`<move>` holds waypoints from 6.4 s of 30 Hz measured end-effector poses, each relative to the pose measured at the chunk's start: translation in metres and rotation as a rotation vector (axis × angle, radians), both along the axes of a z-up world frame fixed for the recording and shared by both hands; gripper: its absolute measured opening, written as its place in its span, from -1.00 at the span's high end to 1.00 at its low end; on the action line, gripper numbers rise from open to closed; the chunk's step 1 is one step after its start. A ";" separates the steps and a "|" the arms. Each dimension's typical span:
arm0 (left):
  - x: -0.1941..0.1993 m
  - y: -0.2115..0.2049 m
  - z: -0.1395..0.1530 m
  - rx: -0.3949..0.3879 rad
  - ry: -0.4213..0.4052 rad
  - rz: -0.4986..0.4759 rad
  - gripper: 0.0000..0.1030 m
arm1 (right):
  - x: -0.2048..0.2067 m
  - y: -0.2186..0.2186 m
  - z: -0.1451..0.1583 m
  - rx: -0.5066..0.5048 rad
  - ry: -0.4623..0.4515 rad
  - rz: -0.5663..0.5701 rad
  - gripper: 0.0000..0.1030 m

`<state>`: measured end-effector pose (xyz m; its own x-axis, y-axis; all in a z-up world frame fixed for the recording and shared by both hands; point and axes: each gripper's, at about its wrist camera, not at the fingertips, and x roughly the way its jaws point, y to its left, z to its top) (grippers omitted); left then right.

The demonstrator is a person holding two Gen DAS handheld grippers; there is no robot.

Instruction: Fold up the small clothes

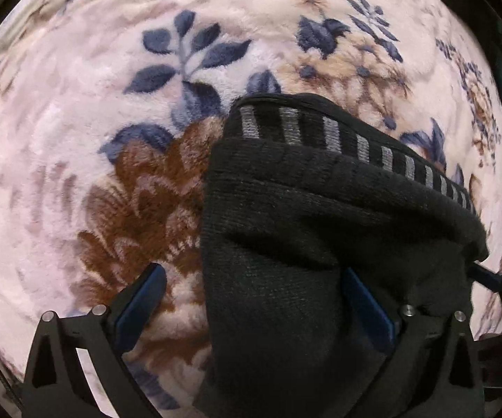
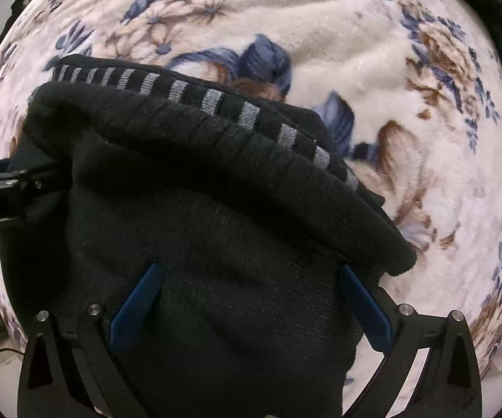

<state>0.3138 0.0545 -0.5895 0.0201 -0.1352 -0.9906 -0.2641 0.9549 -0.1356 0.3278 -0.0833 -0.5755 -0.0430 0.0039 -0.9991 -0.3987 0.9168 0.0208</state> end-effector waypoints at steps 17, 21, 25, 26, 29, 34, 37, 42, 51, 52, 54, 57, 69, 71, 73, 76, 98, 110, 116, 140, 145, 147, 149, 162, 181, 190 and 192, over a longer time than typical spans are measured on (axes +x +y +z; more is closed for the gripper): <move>0.006 0.055 0.049 0.208 -0.155 -0.121 -1.00 | 0.037 -0.024 0.068 0.177 -0.123 0.024 -0.92; 0.017 0.064 0.047 0.214 -0.132 -0.130 -0.99 | 0.058 0.001 0.057 0.258 -0.081 0.072 -0.53; 0.025 0.074 0.059 0.216 -0.141 -0.114 -0.98 | 0.066 0.046 0.017 0.231 -0.025 0.187 0.40; 0.023 0.079 0.058 0.208 -0.142 -0.111 -0.98 | 0.061 0.054 0.017 0.226 -0.032 0.210 0.62; 0.019 0.081 0.061 0.154 -0.145 -0.133 -0.89 | 0.063 0.058 0.029 0.246 -0.069 0.221 0.89; 0.015 0.052 0.063 0.014 -0.191 -0.288 -0.81 | 0.084 0.031 0.063 0.315 -0.114 0.088 0.91; 0.037 0.038 0.043 -0.038 -0.162 -0.364 -0.21 | 0.090 0.025 0.059 0.308 -0.069 0.061 0.91; 0.056 0.031 0.024 -0.131 -0.127 -0.415 0.36 | 0.090 0.036 0.045 0.314 -0.036 0.064 0.90; 0.047 0.041 0.039 -0.182 -0.171 -0.397 0.73 | 0.078 -0.006 0.028 0.278 0.088 0.052 0.23; 0.049 0.041 0.042 -0.186 -0.171 -0.394 0.74 | 0.076 -0.011 0.028 0.265 0.083 0.053 0.23; 0.052 0.042 0.043 -0.188 -0.167 -0.392 0.75 | 0.073 -0.016 0.027 0.253 0.052 0.039 0.69; 0.056 0.037 0.040 -0.168 -0.159 -0.396 0.75 | 0.073 -0.023 0.031 0.227 -0.003 -0.020 0.94; 0.048 0.070 0.036 -0.286 -0.135 -0.219 0.44 | 0.105 -0.042 0.031 0.190 0.000 -0.093 0.22; 0.038 0.086 0.036 -0.319 -0.139 -0.157 0.43 | 0.104 -0.067 0.043 0.216 -0.022 -0.159 0.12; 0.031 0.092 0.025 -0.347 -0.107 -0.122 0.42 | 0.101 -0.091 0.048 0.222 -0.012 -0.208 0.07; 0.029 0.093 0.008 -0.399 -0.092 -0.050 0.42 | 0.094 -0.114 0.041 0.219 0.028 -0.252 0.07; 0.039 0.081 0.036 -0.221 -0.184 -0.007 0.49 | 0.080 -0.105 0.057 0.294 0.026 -0.266 0.90; -0.027 0.103 0.020 0.124 -0.073 0.104 0.13 | 0.110 0.128 0.031 0.327 0.081 0.225 0.05; -0.027 0.115 0.001 0.026 -0.102 0.151 -0.47 | 0.087 0.166 0.017 0.154 0.001 0.402 0.75; -0.025 0.120 0.034 -0.328 -0.161 0.071 -1.00 | 0.128 0.010 0.079 0.328 0.029 -0.240 -0.57; -0.026 0.090 0.018 -0.384 -0.107 -0.004 -1.00 | 0.058 -0.123 0.055 0.313 0.103 -0.507 -0.77; -0.023 0.080 0.012 -0.404 -0.086 -0.033 -1.00 | 0.021 -0.159 0.025 0.319 0.169 -0.599 -0.82; -0.019 0.071 0.008 -0.404 -0.071 -0.066 -1.00 | -0.012 -0.179 -0.010 0.402 0.248 -0.670 -0.82; -0.011 0.029 0.014 -0.505 -0.069 -0.173 -0.99 | -0.049 -0.145 -0.085 0.902 0.369 -0.682 -0.98; 0.080 0.030 0.128 -0.446 -0.290 -0.193 0.59 | 0.031 -0.124 0.029 0.799 0.146 -0.568 0.58; 0.250 0.056 0.138 -0.433 -0.368 -0.148 0.58 | 0.200 -0.104 0.063 0.828 0.014 -0.561 0.59; 0.285 0.062 0.127 -0.421 -0.360 -0.147 0.57 | 0.243 -0.098 0.063 0.820 -0.002 -0.555 0.59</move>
<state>0.5992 0.1163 -0.4620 0.2975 -0.5435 -0.7849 0.0003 0.8222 -0.5692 0.5704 -0.1810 -0.5123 0.1758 0.7140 -0.6777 0.0825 0.6754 0.7329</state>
